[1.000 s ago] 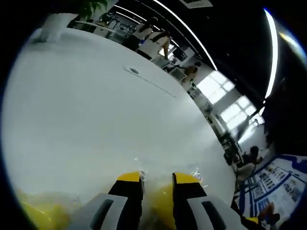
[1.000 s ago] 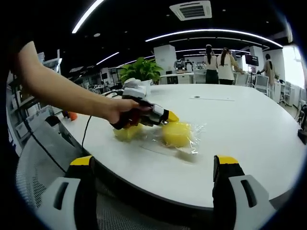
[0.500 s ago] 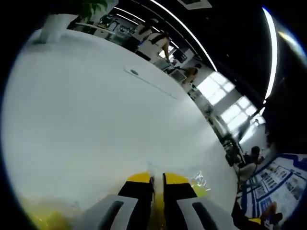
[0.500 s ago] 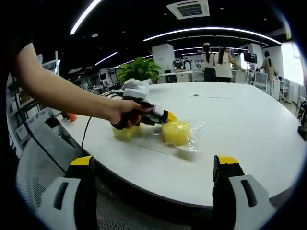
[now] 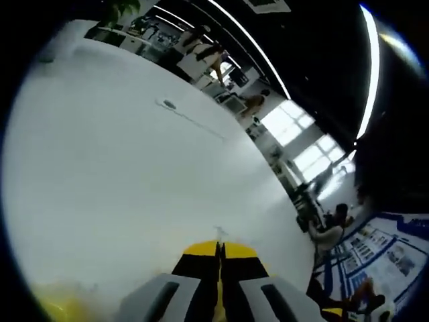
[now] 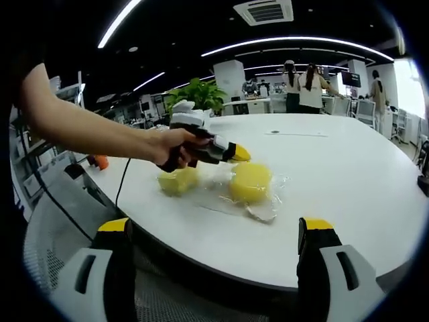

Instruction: Compare the silicone blocks by pressing each to a similar depth, holding the contact briefly, and releasing to observe deformation and rebound differences across the visible hardness samples.

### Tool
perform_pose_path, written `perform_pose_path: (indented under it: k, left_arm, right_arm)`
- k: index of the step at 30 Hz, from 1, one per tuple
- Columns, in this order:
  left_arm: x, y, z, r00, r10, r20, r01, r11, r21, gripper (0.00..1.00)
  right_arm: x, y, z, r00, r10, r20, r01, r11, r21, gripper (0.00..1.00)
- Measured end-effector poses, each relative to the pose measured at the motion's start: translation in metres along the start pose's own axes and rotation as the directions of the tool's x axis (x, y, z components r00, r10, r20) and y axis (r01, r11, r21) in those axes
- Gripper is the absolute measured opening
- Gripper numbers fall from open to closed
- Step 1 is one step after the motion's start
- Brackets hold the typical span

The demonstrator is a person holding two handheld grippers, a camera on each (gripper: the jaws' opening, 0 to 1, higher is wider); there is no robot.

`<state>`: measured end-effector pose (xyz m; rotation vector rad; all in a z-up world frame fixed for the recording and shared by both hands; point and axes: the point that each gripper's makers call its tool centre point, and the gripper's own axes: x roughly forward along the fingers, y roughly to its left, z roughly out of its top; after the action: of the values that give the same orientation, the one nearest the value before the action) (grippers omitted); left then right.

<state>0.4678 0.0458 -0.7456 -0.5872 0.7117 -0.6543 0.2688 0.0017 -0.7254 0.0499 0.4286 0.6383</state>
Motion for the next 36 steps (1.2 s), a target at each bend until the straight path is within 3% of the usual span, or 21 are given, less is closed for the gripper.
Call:
perform_pose_path:
  k: [5,13,24,30,36]
  left_arm:
    - [-0.013,-0.033,0.014,0.997,-0.073,0.022,0.071,0.993,0.094,0.0]
    - [-0.048,-0.07,0.033,0.989,-0.142,0.048,0.129,0.968,0.214,0.0]
    - [-0.102,-0.084,0.049,0.984,-0.158,0.084,0.129,0.951,0.28,0.0]
    - [-0.139,-0.11,0.067,0.968,-0.204,0.145,0.156,0.945,0.287,0.0]
    - [-0.174,-0.14,0.076,0.955,-0.248,0.162,0.177,0.916,0.359,0.0]
  right_arm:
    - [0.0,0.0,0.0,1.0,0.002,0.001,-0.002,1.0,-0.003,0.96]
    - [0.0,0.0,0.002,1.0,-0.003,0.007,0.003,1.0,-0.015,0.96]
    - [0.0,0.002,0.004,1.0,0.008,0.015,-0.007,1.0,-0.021,0.96]
    - [-0.001,0.004,0.007,0.999,0.009,0.031,-0.008,1.0,-0.021,0.96]
    - [0.0,0.007,0.008,0.999,0.017,0.031,-0.016,0.999,-0.035,0.96]
